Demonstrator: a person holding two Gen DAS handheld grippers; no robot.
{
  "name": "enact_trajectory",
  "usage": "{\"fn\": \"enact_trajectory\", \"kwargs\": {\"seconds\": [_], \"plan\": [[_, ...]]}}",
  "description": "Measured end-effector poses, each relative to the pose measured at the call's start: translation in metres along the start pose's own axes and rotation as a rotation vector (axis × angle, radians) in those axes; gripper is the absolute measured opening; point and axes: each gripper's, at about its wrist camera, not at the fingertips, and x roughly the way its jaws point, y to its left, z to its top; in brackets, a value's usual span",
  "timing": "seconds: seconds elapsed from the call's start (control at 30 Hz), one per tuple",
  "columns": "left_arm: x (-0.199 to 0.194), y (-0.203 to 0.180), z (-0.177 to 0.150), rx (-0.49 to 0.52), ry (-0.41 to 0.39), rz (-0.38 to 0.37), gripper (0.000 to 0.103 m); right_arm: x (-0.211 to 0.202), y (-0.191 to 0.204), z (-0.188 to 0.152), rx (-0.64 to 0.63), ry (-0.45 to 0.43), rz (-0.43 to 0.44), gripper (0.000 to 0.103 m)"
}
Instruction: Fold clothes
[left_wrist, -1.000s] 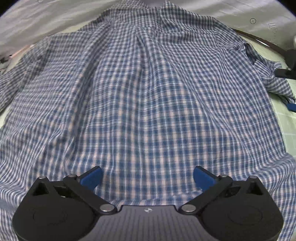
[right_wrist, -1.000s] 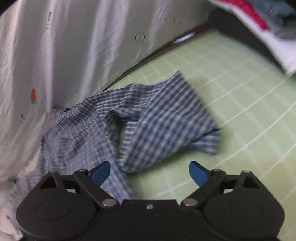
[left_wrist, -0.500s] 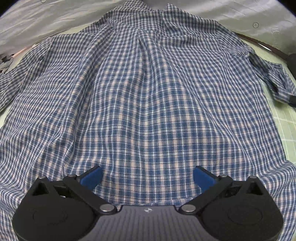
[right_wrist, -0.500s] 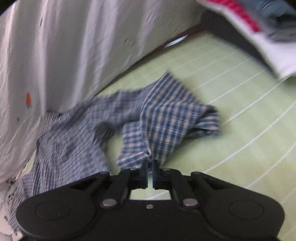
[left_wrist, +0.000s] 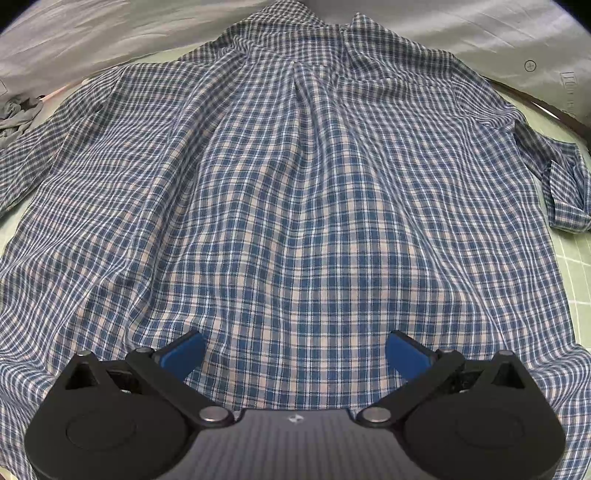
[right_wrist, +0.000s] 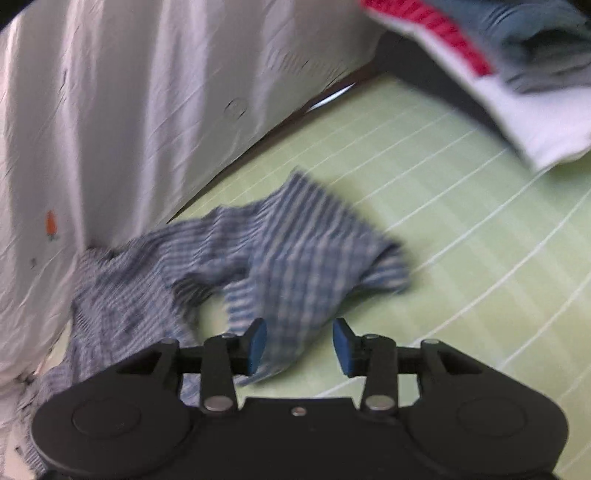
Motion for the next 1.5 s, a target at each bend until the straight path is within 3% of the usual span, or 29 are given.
{"fn": "enact_trajectory", "kwargs": {"seconds": [0.2,0.27,0.37,0.53,0.7,0.8,0.83,0.87,1.0,1.07,1.2,1.27,1.37,1.5], "plan": [[0.000,0.000,0.000,0.005,0.004,-0.002,0.103,0.026,0.008,-0.002,0.008,0.072,0.022,0.043],[0.000,0.001,0.000,0.006,0.004,-0.002,0.103,0.027,-0.001,0.001,0.024,0.087,0.030,0.008],[-0.001,0.003,-0.002,0.010,0.003,-0.004,0.103,0.013,-0.014,0.011,0.012,0.049,0.020,0.003],[-0.001,0.003,0.000,0.011,0.010,-0.004,0.103,-0.023,-0.034,0.056,-0.054,-0.113,-0.084,0.002],[0.000,0.003,0.002,0.015,0.017,-0.005,0.103,-0.034,-0.046,0.100,-0.231,-0.261,-0.349,0.003],[-0.001,0.003,0.002,0.015,0.019,-0.005,0.103,-0.035,-0.049,0.106,-0.345,-0.306,-0.498,0.014],[-0.001,0.002,0.002,0.014,0.019,-0.005,0.103,-0.039,-0.052,0.105,-0.332,-0.315,-0.506,0.028],[0.000,0.002,0.002,0.013,0.019,-0.004,0.103,-0.043,-0.055,0.103,-0.315,-0.324,-0.509,0.040],[-0.001,0.001,0.002,0.012,0.021,-0.003,0.103,-0.062,-0.078,0.081,-0.101,-0.361,-0.439,0.052],[-0.001,0.001,0.002,0.011,0.023,-0.003,0.103,-0.069,-0.085,0.064,-0.018,-0.370,-0.413,0.063],[0.000,0.002,0.004,0.015,0.033,-0.004,0.103,-0.064,-0.098,0.039,0.086,-0.309,-0.316,0.063],[0.000,0.002,0.004,0.016,0.035,-0.005,0.103,-0.054,-0.103,0.040,0.116,-0.267,-0.261,0.070],[0.000,0.003,0.005,0.018,0.036,-0.005,0.103,-0.035,-0.102,0.049,0.104,-0.215,-0.217,0.071],[0.000,0.004,0.006,0.019,0.038,-0.006,0.103,-0.023,-0.122,0.062,0.309,-0.253,-0.172,0.075]]}}
